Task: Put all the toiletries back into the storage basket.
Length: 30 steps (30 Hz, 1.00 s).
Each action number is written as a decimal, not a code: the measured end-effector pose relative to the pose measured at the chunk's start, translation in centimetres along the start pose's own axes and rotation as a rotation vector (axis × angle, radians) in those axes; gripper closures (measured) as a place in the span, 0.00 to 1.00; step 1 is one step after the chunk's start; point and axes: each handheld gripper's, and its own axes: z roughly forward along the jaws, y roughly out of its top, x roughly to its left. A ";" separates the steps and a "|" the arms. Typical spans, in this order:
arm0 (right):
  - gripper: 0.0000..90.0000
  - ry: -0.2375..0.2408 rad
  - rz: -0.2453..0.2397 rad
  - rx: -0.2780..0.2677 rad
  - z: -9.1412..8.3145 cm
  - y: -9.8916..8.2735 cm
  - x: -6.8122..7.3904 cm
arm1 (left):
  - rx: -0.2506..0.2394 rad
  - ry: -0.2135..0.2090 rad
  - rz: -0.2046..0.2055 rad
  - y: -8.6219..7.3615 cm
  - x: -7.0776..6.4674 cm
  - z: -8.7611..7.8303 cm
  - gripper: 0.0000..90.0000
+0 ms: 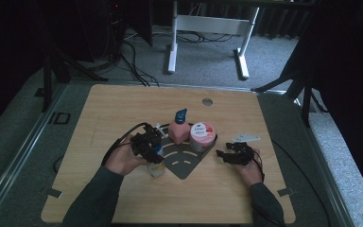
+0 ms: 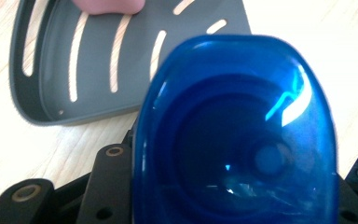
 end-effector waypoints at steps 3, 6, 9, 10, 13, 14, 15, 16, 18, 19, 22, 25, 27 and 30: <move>0.42 0.000 0.000 0.000 0.0 0.0 0.0 | -0.005 -0.011 0.010 0.4 -0.2 0.2 0.62; 0.42 0.000 -0.002 0.000 0.0 0.0 0.0 | -0.008 -0.010 0.017 0.5 -0.3 0.2 0.62; 0.42 0.001 0.000 -0.001 0.0 0.0 0.0 | -0.014 -0.018 0.027 1.2 -0.7 0.4 0.62; 0.42 0.001 0.001 0.000 0.0 0.0 0.0 | -0.016 -0.017 0.026 1.3 -0.7 0.4 0.62; 0.42 0.001 0.001 0.000 0.0 0.0 0.0 | -0.020 -0.020 0.028 1.7 -0.7 0.4 0.62; 0.42 0.001 0.001 0.000 0.0 0.0 0.0 | -0.025 -0.019 0.025 1.9 -0.7 0.5 0.62; 0.42 0.002 0.001 0.000 0.0 0.0 0.0 | -0.024 -0.018 0.028 2.0 -0.7 0.4 0.62; 0.42 0.002 -0.001 0.000 0.0 0.0 0.0 | -0.029 -0.018 0.024 2.1 -0.7 0.5 0.62; 0.42 0.002 -0.002 -0.001 0.0 0.0 0.0 | -0.032 -0.018 0.027 2.3 -0.6 0.5 0.62; 0.42 0.002 -0.002 -0.002 0.0 0.0 0.0 | -0.032 -0.018 0.025 2.4 -0.6 0.5 0.62; 0.42 0.002 -0.001 -0.002 0.0 0.0 0.0 | -0.037 -0.015 0.023 2.7 -0.6 0.6 0.62; 0.42 0.002 -0.001 -0.001 0.0 0.0 0.0 | -0.042 -0.017 0.019 2.9 -0.3 0.6 0.62; 0.42 0.002 -0.001 -0.001 0.0 0.0 0.0 | -0.044 -0.017 0.015 3.0 -0.1 0.6 0.62; 0.42 0.002 -0.002 -0.002 0.0 0.0 0.0 | -0.045 -0.010 0.002 3.1 0.1 0.7 0.62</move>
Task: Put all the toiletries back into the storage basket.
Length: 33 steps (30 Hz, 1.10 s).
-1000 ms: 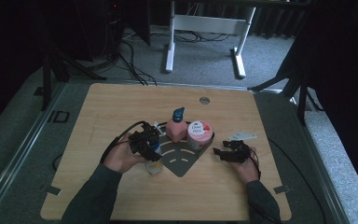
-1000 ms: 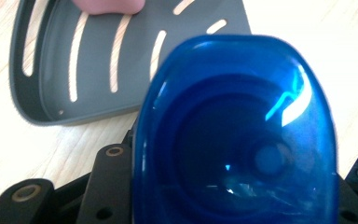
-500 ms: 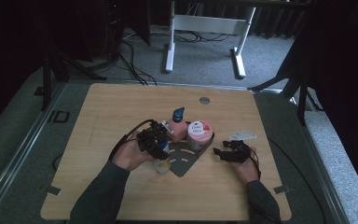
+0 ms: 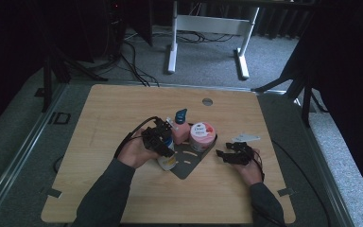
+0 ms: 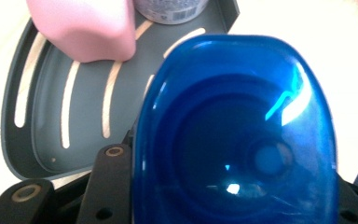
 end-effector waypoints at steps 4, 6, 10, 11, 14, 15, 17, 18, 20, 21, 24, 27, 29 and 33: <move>0.42 0.001 -0.001 0.001 0.0 0.0 0.0 | -0.012 0.004 -0.012 0.1 0.4 -0.1 0.62; 0.42 0.000 -0.002 0.001 0.0 0.0 0.0 | -0.017 0.005 -0.014 0.3 0.5 -0.1 0.62; 0.42 0.001 0.000 0.002 0.0 0.0 0.0 | -0.022 0.010 -0.016 0.8 0.7 -0.1 0.62; 0.42 0.001 -0.001 0.002 0.0 0.0 0.0 | -0.026 0.012 -0.020 0.9 0.7 -0.1 0.62; 0.42 0.002 0.000 0.001 0.0 0.0 0.0 | -0.028 0.012 -0.027 1.1 0.9 0.0 0.62; 0.42 0.002 -0.001 0.000 0.0 0.0 0.0 | -0.028 0.013 -0.029 1.2 1.0 0.0 0.62; 0.42 0.001 -0.002 0.000 0.0 0.0 0.0 | -0.031 0.022 -0.035 1.3 1.1 0.1 0.62; 0.42 0.002 -0.001 0.000 0.0 0.0 0.0 | -0.028 0.027 -0.035 1.4 1.2 0.2 0.62; 0.42 0.002 -0.002 0.000 0.0 0.0 0.0 | -0.027 0.038 -0.046 1.5 1.4 0.3 0.62; 0.42 0.001 -0.002 0.000 0.0 0.0 0.0 | -0.024 0.041 -0.047 1.5 1.5 0.4 0.62; 0.42 0.002 -0.001 -0.001 0.0 0.0 0.0 | -0.022 0.044 -0.056 1.5 1.9 0.5 0.62; 0.42 0.002 -0.001 -0.001 0.0 0.0 0.0 | -0.021 0.046 -0.065 1.5 2.2 0.6 0.62; 0.42 0.002 -0.001 -0.001 0.0 0.0 0.0 | -0.023 0.049 -0.073 1.5 2.4 0.7 0.62; 0.42 0.002 -0.002 -0.001 0.0 0.0 0.0 | -0.019 0.054 -0.085 1.5 2.8 0.8 0.62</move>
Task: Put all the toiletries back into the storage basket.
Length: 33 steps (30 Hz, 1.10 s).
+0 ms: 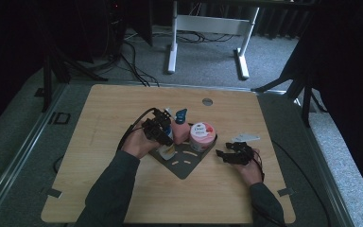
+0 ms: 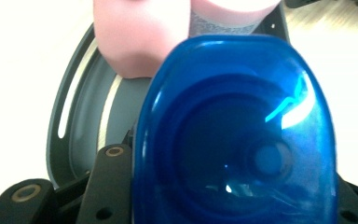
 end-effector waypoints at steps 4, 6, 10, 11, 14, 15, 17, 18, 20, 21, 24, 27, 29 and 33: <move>0.42 0.000 0.001 0.000 0.0 0.0 0.0 | 0.002 0.008 -0.014 0.0 0.5 0.1 0.62; 0.42 0.001 0.001 0.000 0.0 0.0 0.0 | 0.000 0.009 -0.022 0.0 0.7 0.2 0.62; 0.42 0.000 0.000 0.000 0.0 0.0 0.0 | 0.002 0.013 -0.028 0.0 1.1 0.3 0.62; 0.42 0.000 0.000 0.000 0.0 0.0 0.0 | 0.004 0.015 -0.029 0.0 1.2 0.3 0.62; 0.42 0.000 0.000 0.000 0.0 0.0 0.0 | 0.002 0.018 -0.041 0.0 1.5 0.3 0.62; 0.42 0.000 0.000 0.000 0.0 0.0 0.0 | 0.002 0.018 -0.045 0.0 1.6 0.3 0.62; 0.42 0.000 0.000 0.000 0.0 0.0 0.0 | 0.005 0.023 -0.047 0.0 1.8 0.3 0.62; 0.42 0.001 0.000 0.000 0.0 0.0 0.0 | 0.005 0.025 -0.052 0.0 1.8 0.3 0.62; 0.42 0.001 0.001 0.000 0.0 0.0 0.0 | 0.005 0.025 -0.055 0.1 2.0 0.4 0.62; 0.42 0.001 0.001 0.000 0.0 0.0 0.0 | 0.005 0.027 -0.056 0.1 2.1 0.4 0.62; 0.42 0.001 0.001 0.000 0.0 0.0 0.0 | 0.004 0.034 -0.056 0.1 2.1 0.5 0.62; 0.42 0.001 0.001 0.000 0.0 0.0 0.0 | 0.002 0.032 -0.065 0.1 2.3 0.5 0.62; 0.42 0.001 0.001 0.000 0.0 0.0 0.0 | 0.003 0.041 -0.068 0.1 2.4 0.5 0.62; 0.42 0.001 0.001 0.000 0.0 0.0 0.0 | 0.004 0.048 -0.068 0.3 2.6 0.5 0.62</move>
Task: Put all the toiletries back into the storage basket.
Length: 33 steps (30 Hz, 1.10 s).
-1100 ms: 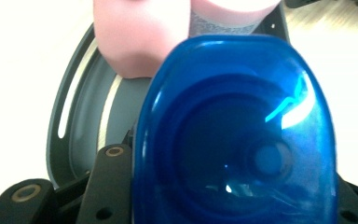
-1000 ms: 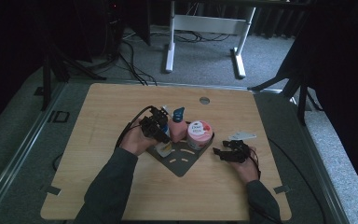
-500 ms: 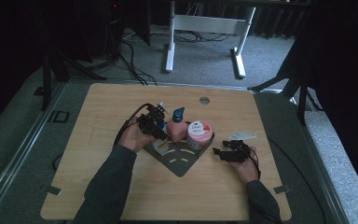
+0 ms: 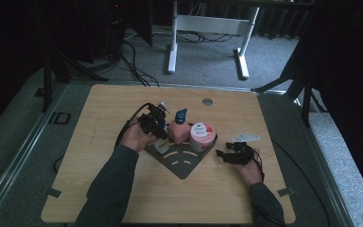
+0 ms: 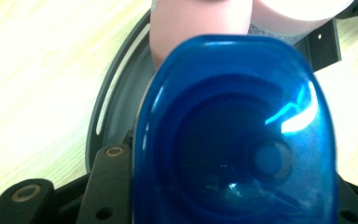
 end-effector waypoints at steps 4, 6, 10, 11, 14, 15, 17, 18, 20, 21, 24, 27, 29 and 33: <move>0.42 0.000 0.001 0.000 0.0 0.0 0.0 | -0.005 0.011 -0.011 0.2 0.2 -0.1 0.62; 0.42 0.002 0.002 0.000 0.0 0.0 0.0 | -0.005 0.016 -0.016 0.3 0.4 -0.1 0.62; 0.42 0.001 0.001 0.001 0.0 0.0 0.0 | -0.004 0.018 -0.023 0.5 0.5 0.0 0.62; 0.42 0.001 0.002 0.001 0.0 0.0 0.0 | -0.006 0.020 -0.026 0.5 0.6 0.1 0.62; 0.42 0.001 0.001 0.001 0.0 0.0 0.0 | -0.001 0.036 -0.031 0.7 0.8 0.2 0.62; 0.42 0.002 0.001 0.000 0.0 0.0 0.0 | 0.000 0.042 -0.027 0.8 0.8 0.3 0.62; 0.42 0.002 0.001 0.000 0.0 0.0 0.0 | -0.001 0.049 -0.033 0.9 1.0 0.3 0.62; 0.42 0.001 0.001 0.000 0.0 0.0 0.0 | -0.008 0.049 -0.037 0.9 1.0 0.3 0.62; 0.42 0.002 0.002 0.001 0.0 0.0 0.0 | -0.008 0.049 -0.042 0.9 1.1 0.4 0.61; 0.42 0.002 0.002 0.001 0.0 0.0 0.0 | -0.009 0.052 -0.042 1.0 1.2 0.4 0.61; 0.42 0.001 0.001 0.001 0.0 0.0 0.0 | -0.006 0.060 -0.048 1.0 1.4 0.7 0.62; 0.42 0.001 0.001 0.001 0.0 0.0 0.0 | -0.015 0.062 -0.050 1.0 1.7 0.8 0.62; 0.42 0.002 0.002 0.001 0.0 0.0 0.0 | -0.022 0.067 -0.056 1.1 1.8 0.8 0.62; 0.42 0.001 0.001 0.001 0.0 0.0 0.0 | -0.037 0.063 -0.062 1.1 2.1 0.9 0.61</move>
